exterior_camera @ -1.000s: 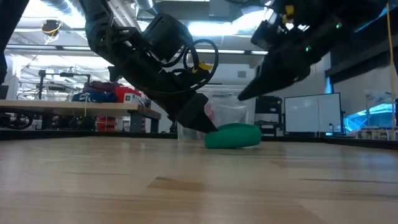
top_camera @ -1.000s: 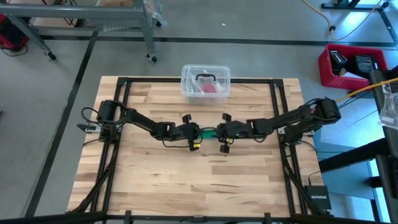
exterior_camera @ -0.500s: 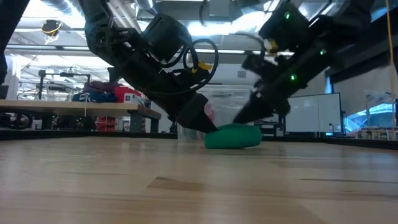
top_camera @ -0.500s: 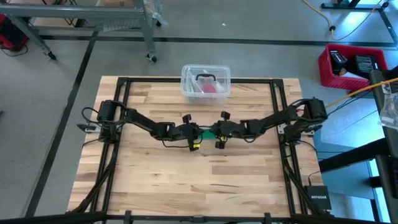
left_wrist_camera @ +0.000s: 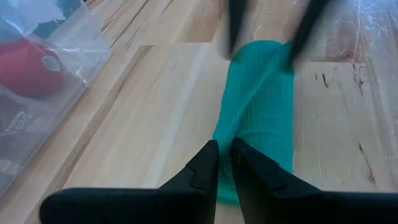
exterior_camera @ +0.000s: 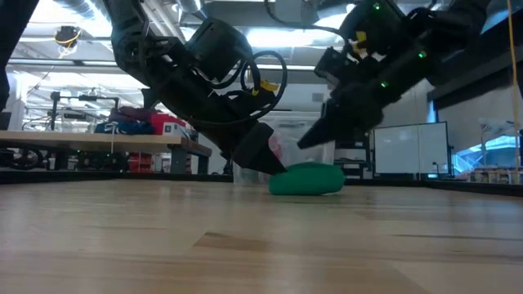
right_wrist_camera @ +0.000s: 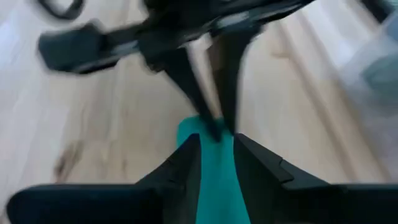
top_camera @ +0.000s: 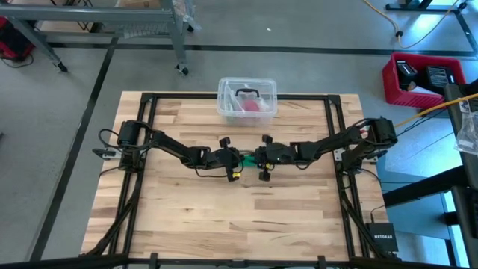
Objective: Roll bandage
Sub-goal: Roll the green bandage
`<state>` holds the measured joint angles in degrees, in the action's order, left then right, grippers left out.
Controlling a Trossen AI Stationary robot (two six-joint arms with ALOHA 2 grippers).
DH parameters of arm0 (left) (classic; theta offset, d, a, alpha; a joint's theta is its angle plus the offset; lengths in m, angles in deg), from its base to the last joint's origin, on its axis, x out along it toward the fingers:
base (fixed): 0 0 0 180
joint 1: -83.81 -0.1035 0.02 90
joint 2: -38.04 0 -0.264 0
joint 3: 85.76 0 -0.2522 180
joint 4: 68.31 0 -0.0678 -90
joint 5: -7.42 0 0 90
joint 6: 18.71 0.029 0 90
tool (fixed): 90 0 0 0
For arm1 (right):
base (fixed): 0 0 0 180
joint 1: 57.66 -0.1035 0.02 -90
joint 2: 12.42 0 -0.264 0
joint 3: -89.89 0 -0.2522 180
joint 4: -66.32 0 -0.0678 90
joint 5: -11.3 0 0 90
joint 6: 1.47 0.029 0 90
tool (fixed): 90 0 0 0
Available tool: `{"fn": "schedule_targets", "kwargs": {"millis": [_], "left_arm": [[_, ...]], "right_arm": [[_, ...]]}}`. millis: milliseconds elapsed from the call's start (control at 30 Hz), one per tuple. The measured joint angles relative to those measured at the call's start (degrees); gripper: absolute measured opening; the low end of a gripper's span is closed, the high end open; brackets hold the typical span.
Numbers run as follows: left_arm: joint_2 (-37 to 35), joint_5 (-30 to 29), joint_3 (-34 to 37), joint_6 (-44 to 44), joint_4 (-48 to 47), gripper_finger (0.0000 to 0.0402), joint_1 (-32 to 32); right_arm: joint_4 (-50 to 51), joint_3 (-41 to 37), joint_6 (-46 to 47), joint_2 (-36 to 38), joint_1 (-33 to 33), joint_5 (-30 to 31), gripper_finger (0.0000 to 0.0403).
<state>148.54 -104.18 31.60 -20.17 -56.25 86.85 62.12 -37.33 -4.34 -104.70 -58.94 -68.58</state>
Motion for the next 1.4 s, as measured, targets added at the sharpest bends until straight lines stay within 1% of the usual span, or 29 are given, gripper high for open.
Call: {"fn": "schedule_targets", "kwargs": {"millis": [67, 200, 333, 533, 633, 733, 867, 1100, 1167, 1400], "left_arm": [[0.00, 0.00, 0.00, -0.02, 0.00, 0.0040, 0.00], [0.00, 0.00, -0.04, -0.28, -0.01, 0.0040, 0.04], [0.00, 0.00, -0.07, -0.26, 0.03, 0.0040, 0.08], [-0.50, 0.09, -0.04, 0.62, -0.01, 0.0040, 0.08], [-2.44, 0.44, 0.09, 1.87, -0.90, 0.0040, 0.38], [-4.27, 0.85, 0.17, 1.59, -0.93, 0.0040, 0.54], [-4.71, 0.73, 0.11, 0.44, 0.38, 0.0040, 0.55], [-0.17, 0.91, 0.03, -0.57, 7.33, 0.0040, -0.43], [1.18, 1.69, 0.01, -1.30, 7.72, 0.0040, -1.00], [0.78, 1.66, -0.59, -5.26, -3.69, 0.0040, -0.96]], "right_arm": [[0.29, -0.02, -0.29, -1.40, -0.05, 0.62, 0.0099], [2.19, -0.13, -0.15, -3.76, 0.72, 6.63, 0.0099], [1.80, -0.08, -0.17, -5.10, 0.94, 8.91, 0.0099], [2.72, 0.09, 0.04, -5.90, 0.92, 8.51, 0.0099], [2.64, 0.12, 0.11, -6.73, 0.94, 8.39, 0.0099], [2.86, 0.09, 0.96, -6.81, 0.95, 8.34, 0.0099], [1.78, -0.03, 1.05, -6.90, 0.98, 8.32, 0.0099], [1.27, -0.08, 1.07, -6.98, 0.98, 8.10, 0.0099], [1.34, -0.08, 1.07, -6.98, 0.96, 7.99, 0.0099], [2.66, 0.09, 1.16, -6.98, 0.92, 7.30, 0.0099]]}}
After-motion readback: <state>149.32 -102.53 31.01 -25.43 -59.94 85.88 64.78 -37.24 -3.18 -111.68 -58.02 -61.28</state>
